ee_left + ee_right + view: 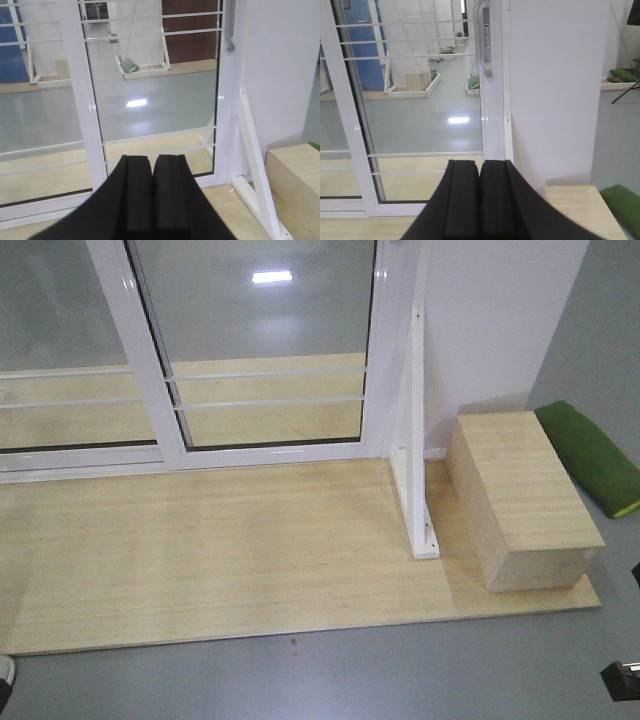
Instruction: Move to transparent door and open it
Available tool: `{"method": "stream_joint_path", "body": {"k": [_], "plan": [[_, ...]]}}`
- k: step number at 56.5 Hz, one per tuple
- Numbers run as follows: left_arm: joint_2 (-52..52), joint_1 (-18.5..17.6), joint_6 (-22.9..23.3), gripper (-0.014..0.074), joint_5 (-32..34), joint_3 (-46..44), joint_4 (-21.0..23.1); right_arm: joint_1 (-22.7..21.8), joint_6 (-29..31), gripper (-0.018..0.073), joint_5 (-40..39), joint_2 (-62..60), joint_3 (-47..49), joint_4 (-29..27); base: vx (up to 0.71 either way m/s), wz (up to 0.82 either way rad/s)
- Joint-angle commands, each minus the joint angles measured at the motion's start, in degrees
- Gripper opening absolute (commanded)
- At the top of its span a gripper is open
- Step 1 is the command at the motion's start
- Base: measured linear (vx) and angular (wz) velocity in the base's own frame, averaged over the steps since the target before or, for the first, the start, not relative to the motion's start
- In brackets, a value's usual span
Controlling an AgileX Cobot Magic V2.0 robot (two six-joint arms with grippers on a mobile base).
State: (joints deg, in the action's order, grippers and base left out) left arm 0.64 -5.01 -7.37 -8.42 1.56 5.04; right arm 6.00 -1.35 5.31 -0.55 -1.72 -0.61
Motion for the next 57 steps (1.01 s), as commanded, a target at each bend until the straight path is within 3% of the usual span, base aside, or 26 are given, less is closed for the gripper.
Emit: {"method": "stream_joint_path", "body": {"k": [1,57], "plan": [[0.8,-0.1,0.3,-0.0006,5.0,-1.4,0.2,-0.3,0.1,-0.0009,-4.6,-0.9,-0.1,0.6,0.49,0.29],[0.8,-0.1,0.3,-0.0006,5.0,-1.4,0.2,-0.3,0.1,-0.0009,-4.7,-0.9,-0.1,0.6,0.44,0.1]]}}
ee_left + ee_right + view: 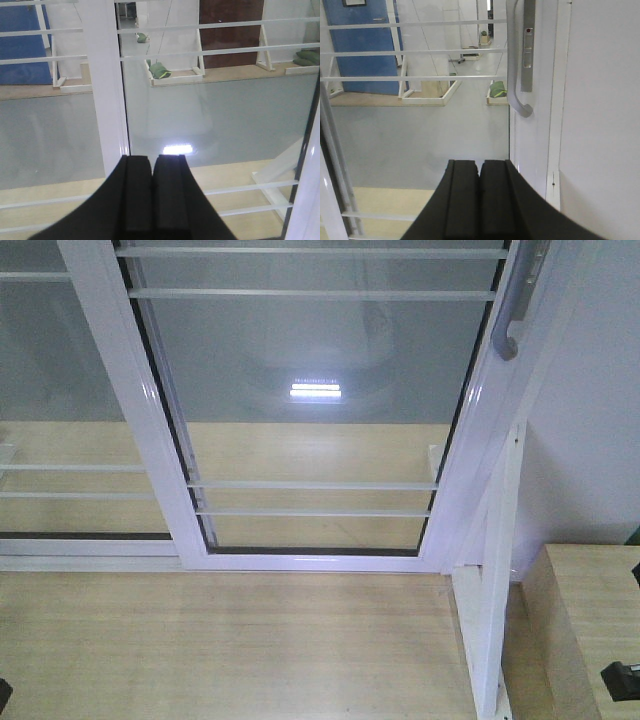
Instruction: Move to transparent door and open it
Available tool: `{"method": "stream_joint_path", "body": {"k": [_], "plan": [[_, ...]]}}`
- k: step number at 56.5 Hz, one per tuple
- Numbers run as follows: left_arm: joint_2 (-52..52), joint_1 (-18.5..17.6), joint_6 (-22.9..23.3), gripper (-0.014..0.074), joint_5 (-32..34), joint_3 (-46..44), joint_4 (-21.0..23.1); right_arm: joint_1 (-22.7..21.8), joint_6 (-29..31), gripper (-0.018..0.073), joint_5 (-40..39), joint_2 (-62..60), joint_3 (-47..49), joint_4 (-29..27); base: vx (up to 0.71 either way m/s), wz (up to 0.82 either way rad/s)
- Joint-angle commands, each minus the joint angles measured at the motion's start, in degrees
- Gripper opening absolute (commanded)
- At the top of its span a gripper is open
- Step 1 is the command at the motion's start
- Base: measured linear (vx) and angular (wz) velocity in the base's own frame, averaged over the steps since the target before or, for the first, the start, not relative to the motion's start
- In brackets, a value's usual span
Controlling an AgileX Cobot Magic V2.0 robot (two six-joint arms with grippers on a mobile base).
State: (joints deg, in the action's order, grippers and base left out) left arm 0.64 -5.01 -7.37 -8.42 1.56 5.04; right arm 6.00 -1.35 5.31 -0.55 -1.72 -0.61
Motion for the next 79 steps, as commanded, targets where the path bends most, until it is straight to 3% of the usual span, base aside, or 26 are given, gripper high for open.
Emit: {"method": "stream_joint_path", "body": {"k": [1,30,79], "plan": [[0.8,-0.1,0.3,-0.0006,5.0,-1.4,0.2,-0.3,0.1,-0.0009,-4.7,-0.9,-0.1,0.6,0.35,0.03],[0.8,-0.1,0.3,-0.0006,5.0,-1.4,0.2,-0.3,0.1,-0.0009,-4.7,-0.9,-0.1,0.6,0.22,0.0],[0.8,-0.1,0.3,-0.0006,5.0,-1.4,0.2,-0.3,0.1,-0.0009,-4.7,-0.9,-0.1,0.6,0.02,-0.01]]}}
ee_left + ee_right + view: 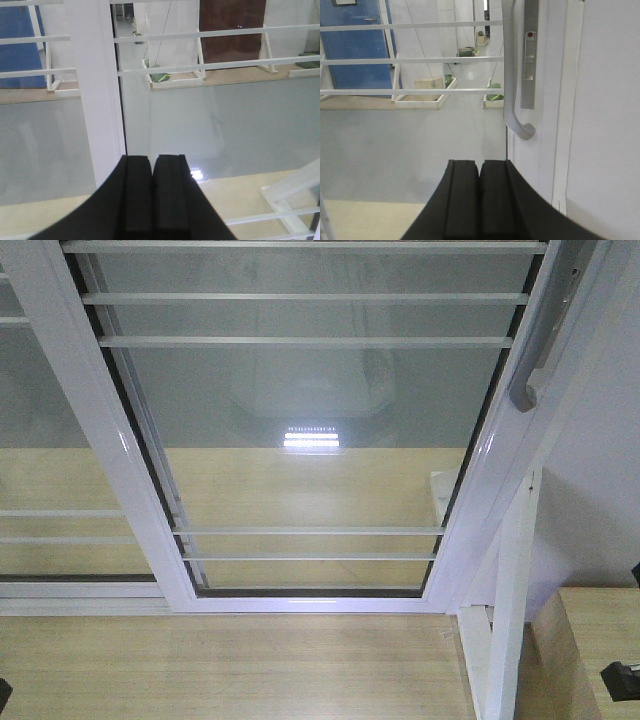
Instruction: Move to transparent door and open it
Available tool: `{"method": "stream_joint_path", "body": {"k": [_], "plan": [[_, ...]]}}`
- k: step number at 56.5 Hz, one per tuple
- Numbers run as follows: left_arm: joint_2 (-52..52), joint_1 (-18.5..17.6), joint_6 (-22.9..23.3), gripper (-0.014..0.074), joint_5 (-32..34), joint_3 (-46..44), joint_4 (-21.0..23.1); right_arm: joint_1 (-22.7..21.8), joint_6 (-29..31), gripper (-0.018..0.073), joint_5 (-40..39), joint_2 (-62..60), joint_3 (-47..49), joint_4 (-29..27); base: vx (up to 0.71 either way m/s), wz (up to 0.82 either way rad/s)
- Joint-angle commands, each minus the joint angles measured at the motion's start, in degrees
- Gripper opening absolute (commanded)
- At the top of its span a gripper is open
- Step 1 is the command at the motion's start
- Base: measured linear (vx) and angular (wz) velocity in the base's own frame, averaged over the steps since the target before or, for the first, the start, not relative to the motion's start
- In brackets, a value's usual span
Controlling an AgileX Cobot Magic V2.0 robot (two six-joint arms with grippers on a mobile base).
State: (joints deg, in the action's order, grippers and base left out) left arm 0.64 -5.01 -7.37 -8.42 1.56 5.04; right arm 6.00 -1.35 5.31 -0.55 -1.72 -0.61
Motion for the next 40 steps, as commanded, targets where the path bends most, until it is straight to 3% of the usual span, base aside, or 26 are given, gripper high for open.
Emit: {"method": "stream_joint_path", "body": {"k": [1,40], "plan": [[0.8,-0.1,0.3,-0.0006,5.0,-1.4,0.2,-0.3,0.1,-0.0009,-4.7,-0.9,-0.1,0.6,-0.01,0.01],[0.8,-0.1,0.2,-0.0006,5.3,-1.4,0.2,-0.3,0.1,-0.0009,-4.8,-0.9,-0.1,0.6,0.0,0.0]]}}
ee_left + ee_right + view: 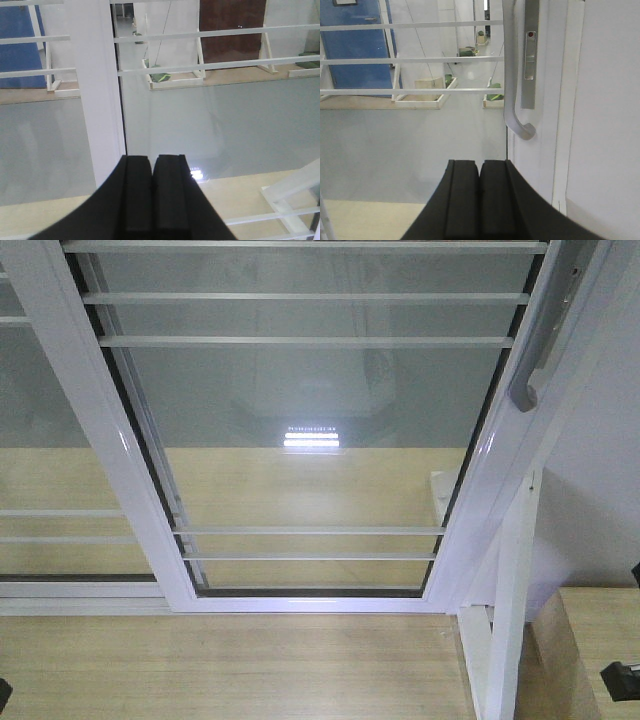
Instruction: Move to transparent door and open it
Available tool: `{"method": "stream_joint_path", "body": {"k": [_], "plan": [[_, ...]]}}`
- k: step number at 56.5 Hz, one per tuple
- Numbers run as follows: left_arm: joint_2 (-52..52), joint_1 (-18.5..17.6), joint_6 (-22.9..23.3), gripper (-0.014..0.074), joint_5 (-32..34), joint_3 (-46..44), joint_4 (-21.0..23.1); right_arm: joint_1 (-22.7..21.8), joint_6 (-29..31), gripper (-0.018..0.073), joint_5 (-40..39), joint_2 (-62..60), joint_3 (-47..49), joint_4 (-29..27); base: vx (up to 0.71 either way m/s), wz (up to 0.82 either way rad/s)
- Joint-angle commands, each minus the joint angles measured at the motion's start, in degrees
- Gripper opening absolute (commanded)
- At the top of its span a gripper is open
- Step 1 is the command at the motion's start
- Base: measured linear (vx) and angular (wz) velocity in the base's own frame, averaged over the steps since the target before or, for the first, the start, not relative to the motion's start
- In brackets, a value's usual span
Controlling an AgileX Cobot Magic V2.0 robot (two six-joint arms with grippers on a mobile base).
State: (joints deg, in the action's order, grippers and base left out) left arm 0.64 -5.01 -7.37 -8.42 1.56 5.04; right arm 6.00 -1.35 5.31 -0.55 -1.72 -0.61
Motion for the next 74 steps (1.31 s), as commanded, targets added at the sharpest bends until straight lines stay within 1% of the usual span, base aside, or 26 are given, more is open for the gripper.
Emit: {"method": "stream_joint_path", "body": {"k": [1,9,16,20,21,22,30,39,46,50,53,62,67,74], "plan": [[0.8,-0.1,0.2,-0.0006,5.3,-1.4,0.2,-0.3,0.1,-0.0009,-4.8,-0.9,-0.1,0.6,0.0,0.0],[0.8,-0.1,0.2,-0.0006,5.7,-1.4,0.2,-0.3,0.2,-0.0009,-4.8,-0.9,-0.1,0.6,0.0,0.0],[0.8,-0.1,-1.3,-0.0006,8.9,-1.7,-2.5,-0.3,1.3,-0.0009,-6.7,-0.9,-0.1,1.0,0.0,0.0],[0.8,-0.1,-1.2,-0.0006,11.1,-1.7,-2.7,-0.3,1.3,-0.0009,-7.4,-0.9,-0.1,0.6,0.0,0.0],[0.8,-0.1,-1.1,-0.0006,11.5,-1.7,-2.7,-0.3,1.3,-0.0009,-7.6,-0.9,-0.1,0.6,0.0,0.0],[0.8,-0.1,3.5,-0.0006,16.2,-1.7,-2.8,-0.3,3.9,-0.0009,-12.1,-0.9,0.0,0.6,0.0,0.0],[0.8,-0.1,3.4,-0.0006,16.6,-1.8,-2.8,-0.3,5.1,-0.0009,-14.0,-0.9,0.3,0.6,0.0,0.0],[0.7,-0.1,3.6,-0.0006,15.8,-3.9,-2.8,-0.3,5.4,-0.0009,-11.2,-0.8,4.1,0.6,0.0,0.0],[-0.5,-0.1,1.2,-0.0006,15.3,-8.9,-3.3,-0.3,8.0,-0.0009,-6.3,1.6,11.4,0.6,0.0,0.0],[-4.6,-0.1,-0.3,-0.0006,15.4,-13.6,-3.3,-0.3,9.2,-0.0009,-3.7,6.0,17.3,0.6,0.0,0.0],[-8.4,-0.1,-0.3,-0.0006,15.6,-16.7,-3.3,-0.3,9.2,-0.0009,-2.3,9.9,21.4,0.6,0.0,0.0],[-25.1,-0.1,-0.2,-0.0006,17.0,-27.7,-3.1,-0.3,9.5,-0.0009,0.3,25.8,34.8,0.6,0.0,0.0],[-33.5,-0.1,0.9,-0.0006,17.2,-33.0,-2.7,-0.3,9.8,-0.0009,0.0,33.5,39.9,0.6,0.0,0.0],[-42.5,-0.1,4.2,-0.0006,17.4,-38.7,-2.8,-0.3,9.8,-0.0009,-2.2,41.8,44.4,0.6,0.0,0.0]]}}
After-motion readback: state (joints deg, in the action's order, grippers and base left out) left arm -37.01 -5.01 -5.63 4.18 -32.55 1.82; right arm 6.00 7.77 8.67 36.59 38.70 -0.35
